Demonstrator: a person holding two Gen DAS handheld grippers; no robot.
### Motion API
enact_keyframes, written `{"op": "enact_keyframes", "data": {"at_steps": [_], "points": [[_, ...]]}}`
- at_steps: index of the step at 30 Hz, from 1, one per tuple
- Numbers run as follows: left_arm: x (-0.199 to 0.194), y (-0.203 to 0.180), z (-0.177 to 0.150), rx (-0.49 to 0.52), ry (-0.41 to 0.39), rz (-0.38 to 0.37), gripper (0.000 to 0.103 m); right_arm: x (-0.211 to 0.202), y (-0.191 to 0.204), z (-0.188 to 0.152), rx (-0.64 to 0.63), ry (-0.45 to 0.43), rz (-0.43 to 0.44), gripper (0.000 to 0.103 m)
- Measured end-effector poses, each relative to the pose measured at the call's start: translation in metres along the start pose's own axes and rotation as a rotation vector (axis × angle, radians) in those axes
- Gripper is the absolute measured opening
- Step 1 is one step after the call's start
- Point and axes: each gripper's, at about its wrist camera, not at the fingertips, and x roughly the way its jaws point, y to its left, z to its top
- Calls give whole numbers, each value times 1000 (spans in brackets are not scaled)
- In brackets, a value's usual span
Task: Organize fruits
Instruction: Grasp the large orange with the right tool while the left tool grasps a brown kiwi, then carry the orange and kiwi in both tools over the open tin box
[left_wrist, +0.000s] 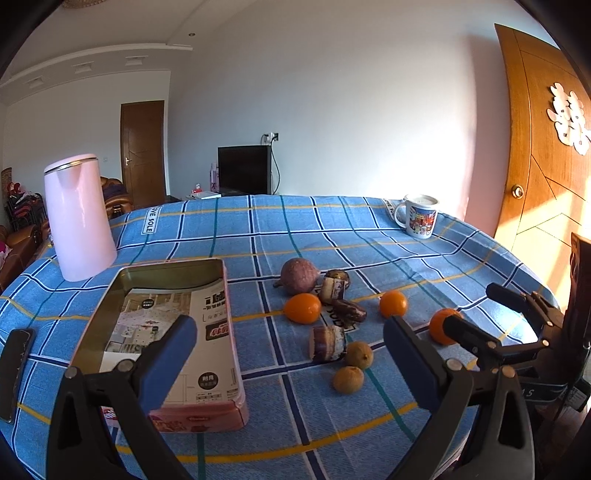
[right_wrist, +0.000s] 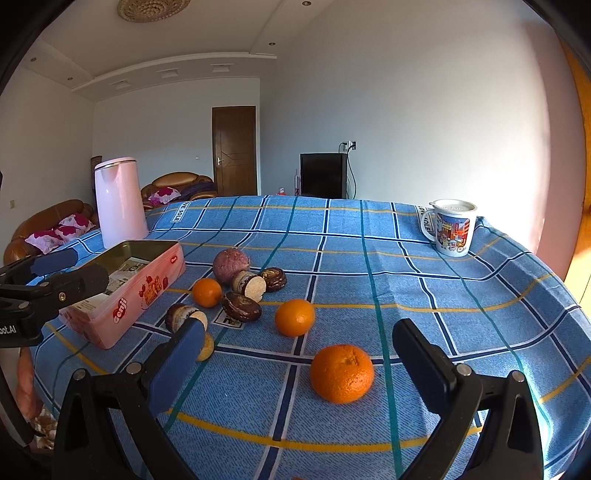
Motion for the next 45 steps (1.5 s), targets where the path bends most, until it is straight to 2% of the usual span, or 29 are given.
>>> {"op": "enact_keyframes", "data": {"at_steps": [5, 7, 9, 12, 14, 16, 18, 20, 21, 25, 27, 30, 37, 45], "points": [[11, -19, -9, 47, 35, -44, 100, 4, -14, -9, 18, 29, -27, 102], [17, -27, -13, 65, 54, -69, 89, 8, -19, -12, 25, 47, -36, 102], [23, -32, -17, 77, 80, -90, 88, 11, -22, -14, 33, 61, -32, 102], [32, -35, -21, 75, 121, -124, 77, 17, -25, -17, 36, 82, -30, 101], [37, -36, -24, 65, 142, -144, 75, 21, -27, -19, 42, 100, -24, 96], [41, -35, -27, 54, 165, -163, 66, 26, -29, -20, 52, 128, -8, 81], [46, -35, -29, 44, 185, -181, 65, 31, -31, -22, 66, 153, 15, 74], [49, -35, -31, 36, 200, -190, 64, 34, -32, -24, 72, 162, 26, 74], [51, -35, -32, 31, 209, -199, 60, 34, -32, -25, 72, 164, 28, 72], [61, -33, -37, 4, 259, -231, 43, 39, -33, -28, 71, 187, 41, 52], [62, -31, -38, -7, 255, -237, 41, 41, -34, -30, 73, 193, 42, 50], [62, -28, -39, -13, 254, -233, 28, 41, -36, -31, 81, 188, 53, 49], [50, -29, -37, 12, 212, -225, 28, 35, -28, -27, 73, 160, 98, 49], [36, -25, -27, 49, 127, -161, 28, 24, -11, -17, 44, 101, 139, 49]]}}
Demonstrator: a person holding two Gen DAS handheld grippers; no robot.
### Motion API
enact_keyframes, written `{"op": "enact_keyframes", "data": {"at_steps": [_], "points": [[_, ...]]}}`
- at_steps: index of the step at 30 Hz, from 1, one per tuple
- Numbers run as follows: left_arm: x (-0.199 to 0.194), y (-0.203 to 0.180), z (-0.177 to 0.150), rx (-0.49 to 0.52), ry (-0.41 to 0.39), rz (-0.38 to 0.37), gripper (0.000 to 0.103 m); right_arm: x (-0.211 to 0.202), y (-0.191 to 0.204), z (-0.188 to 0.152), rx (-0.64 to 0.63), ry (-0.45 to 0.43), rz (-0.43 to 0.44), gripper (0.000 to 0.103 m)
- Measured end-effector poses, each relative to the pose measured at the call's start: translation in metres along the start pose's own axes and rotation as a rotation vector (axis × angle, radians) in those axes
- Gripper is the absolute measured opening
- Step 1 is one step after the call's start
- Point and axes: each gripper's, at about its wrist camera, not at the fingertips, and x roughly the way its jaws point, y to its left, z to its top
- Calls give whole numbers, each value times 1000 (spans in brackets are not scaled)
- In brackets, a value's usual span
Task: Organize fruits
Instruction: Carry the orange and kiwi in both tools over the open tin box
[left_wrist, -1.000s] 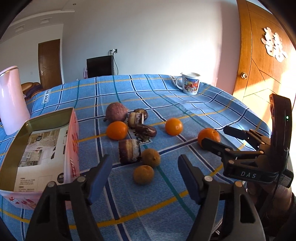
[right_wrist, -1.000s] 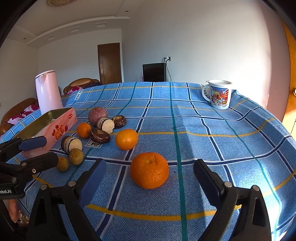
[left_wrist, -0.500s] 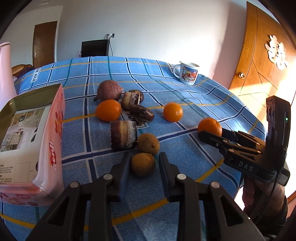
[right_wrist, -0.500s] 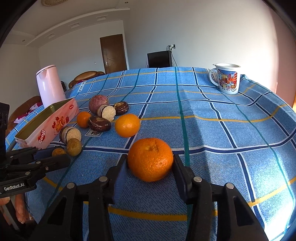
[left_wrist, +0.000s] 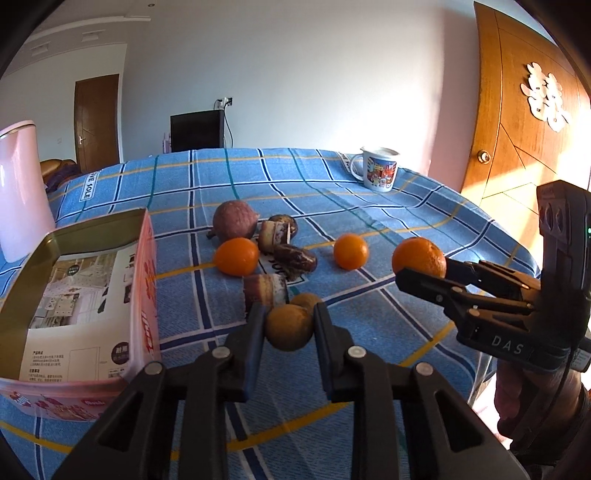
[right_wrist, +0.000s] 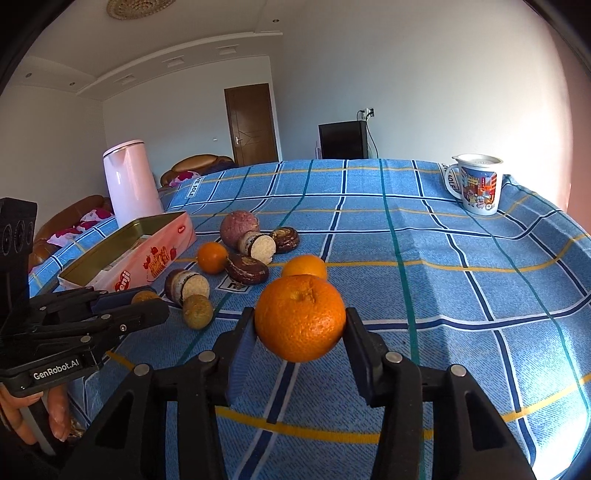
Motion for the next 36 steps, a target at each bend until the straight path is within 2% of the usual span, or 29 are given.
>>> {"op": "enact_keyframes", "data": {"at_steps": [16, 36], "points": [[-27, 29, 13, -6, -109, 127, 28, -5, 46, 29, -89, -74, 94, 49], [-36, 88, 17, -85, -126, 237, 28, 19, 101, 67, -204, -89, 186, 49]]}}
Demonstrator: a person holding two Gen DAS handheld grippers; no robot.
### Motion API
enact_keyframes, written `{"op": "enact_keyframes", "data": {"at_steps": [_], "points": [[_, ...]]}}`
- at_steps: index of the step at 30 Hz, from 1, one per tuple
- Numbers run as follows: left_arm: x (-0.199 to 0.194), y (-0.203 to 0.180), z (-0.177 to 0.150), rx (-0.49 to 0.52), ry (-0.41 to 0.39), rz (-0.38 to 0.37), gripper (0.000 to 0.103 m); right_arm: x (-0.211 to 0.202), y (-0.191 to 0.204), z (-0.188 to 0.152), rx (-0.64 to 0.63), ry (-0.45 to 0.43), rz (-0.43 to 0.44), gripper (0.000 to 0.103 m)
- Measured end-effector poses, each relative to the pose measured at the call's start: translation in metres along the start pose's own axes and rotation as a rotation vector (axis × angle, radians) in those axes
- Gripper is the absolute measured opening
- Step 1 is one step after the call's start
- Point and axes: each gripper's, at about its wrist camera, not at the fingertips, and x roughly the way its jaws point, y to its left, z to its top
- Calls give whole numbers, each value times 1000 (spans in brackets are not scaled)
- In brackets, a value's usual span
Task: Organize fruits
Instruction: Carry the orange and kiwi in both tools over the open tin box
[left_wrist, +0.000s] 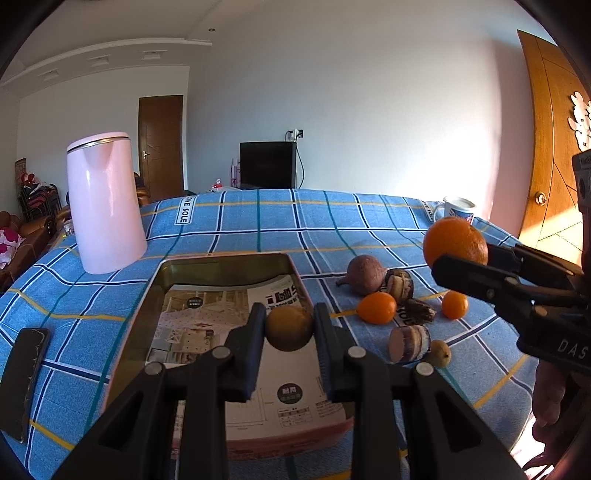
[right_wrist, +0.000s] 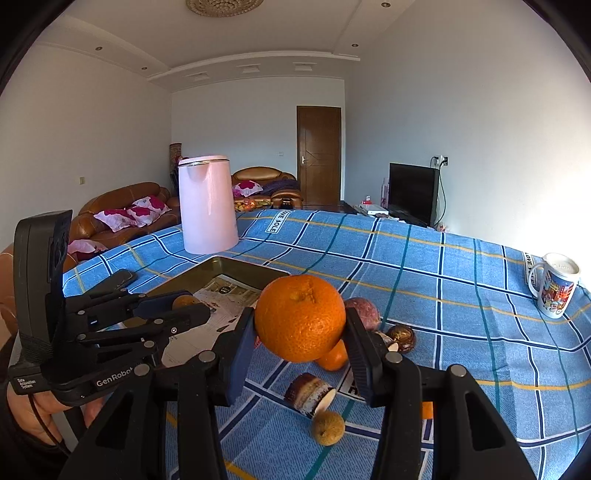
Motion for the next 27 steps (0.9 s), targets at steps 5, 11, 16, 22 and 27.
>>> {"op": "enact_keyframes", "data": {"at_steps": [5, 11, 16, 22, 27], "points": [[8, 15, 4, -10, 6, 25, 28, 14, 12, 11, -24, 7, 27, 49], [15, 35, 7, -32, 17, 48, 28, 34, 26, 21, -50, 29, 57, 49], [18, 48, 8, -49, 27, 61, 28, 52, 38, 24, -64, 55, 74, 49], [23, 60, 12, -66, 44, 63, 28, 73, 52, 27, -78, 89, 89, 49], [26, 69, 11, -78, 60, 74, 28, 92, 60, 25, -92, 126, 95, 49]]}}
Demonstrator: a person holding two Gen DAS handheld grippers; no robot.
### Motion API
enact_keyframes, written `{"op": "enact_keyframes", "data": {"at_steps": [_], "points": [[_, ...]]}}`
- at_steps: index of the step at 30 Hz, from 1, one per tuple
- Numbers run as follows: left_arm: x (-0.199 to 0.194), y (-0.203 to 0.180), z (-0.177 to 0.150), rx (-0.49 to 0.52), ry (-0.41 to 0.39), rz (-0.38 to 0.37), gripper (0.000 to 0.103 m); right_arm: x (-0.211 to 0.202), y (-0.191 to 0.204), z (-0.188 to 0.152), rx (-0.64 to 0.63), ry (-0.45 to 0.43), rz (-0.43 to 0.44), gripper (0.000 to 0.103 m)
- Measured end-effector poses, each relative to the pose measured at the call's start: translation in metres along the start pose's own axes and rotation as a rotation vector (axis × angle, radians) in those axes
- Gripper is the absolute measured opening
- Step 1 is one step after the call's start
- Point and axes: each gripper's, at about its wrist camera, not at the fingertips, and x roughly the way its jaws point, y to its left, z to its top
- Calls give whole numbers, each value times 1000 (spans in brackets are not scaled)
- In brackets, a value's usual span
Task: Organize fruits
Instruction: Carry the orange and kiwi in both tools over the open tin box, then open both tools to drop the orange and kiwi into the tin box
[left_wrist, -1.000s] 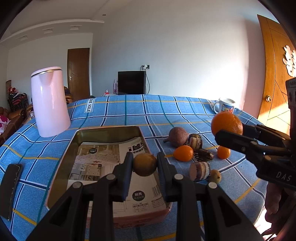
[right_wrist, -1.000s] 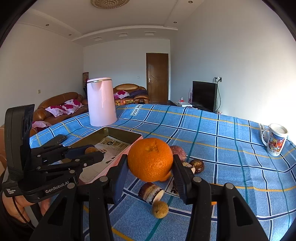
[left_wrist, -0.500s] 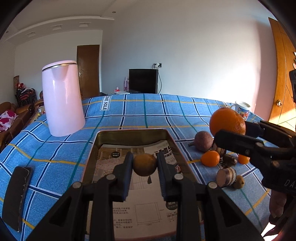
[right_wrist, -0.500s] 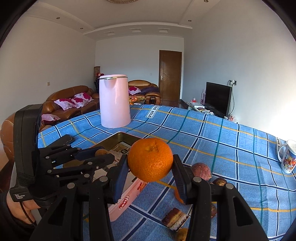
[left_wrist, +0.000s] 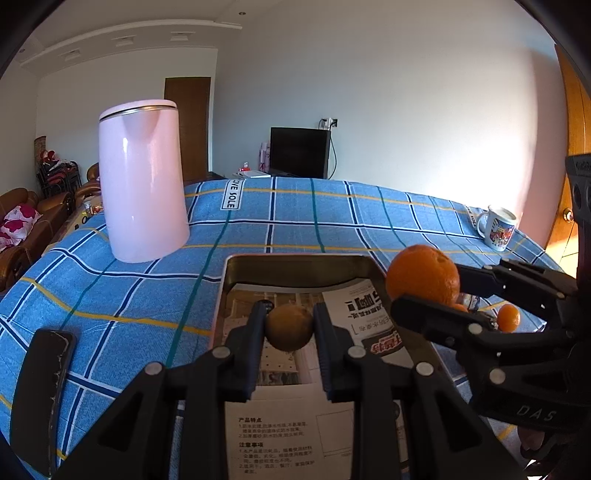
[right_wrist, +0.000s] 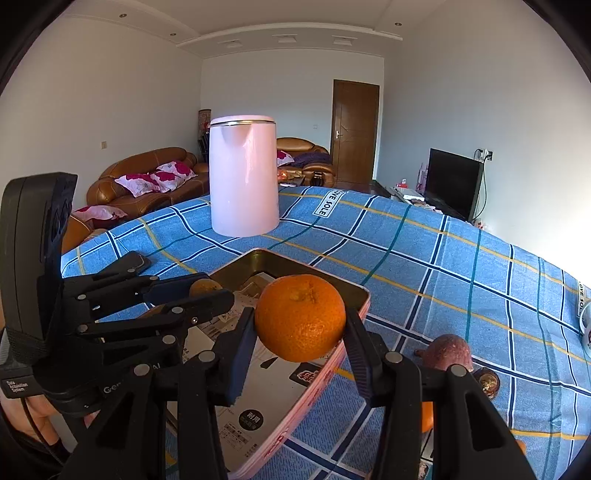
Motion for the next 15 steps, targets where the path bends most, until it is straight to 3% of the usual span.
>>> {"op": "enact_keyframes", "data": {"at_steps": [15], "points": [[10, 17, -3, -29, 43, 14, 27, 42, 16, -5, -45, 110, 21, 49]]}}
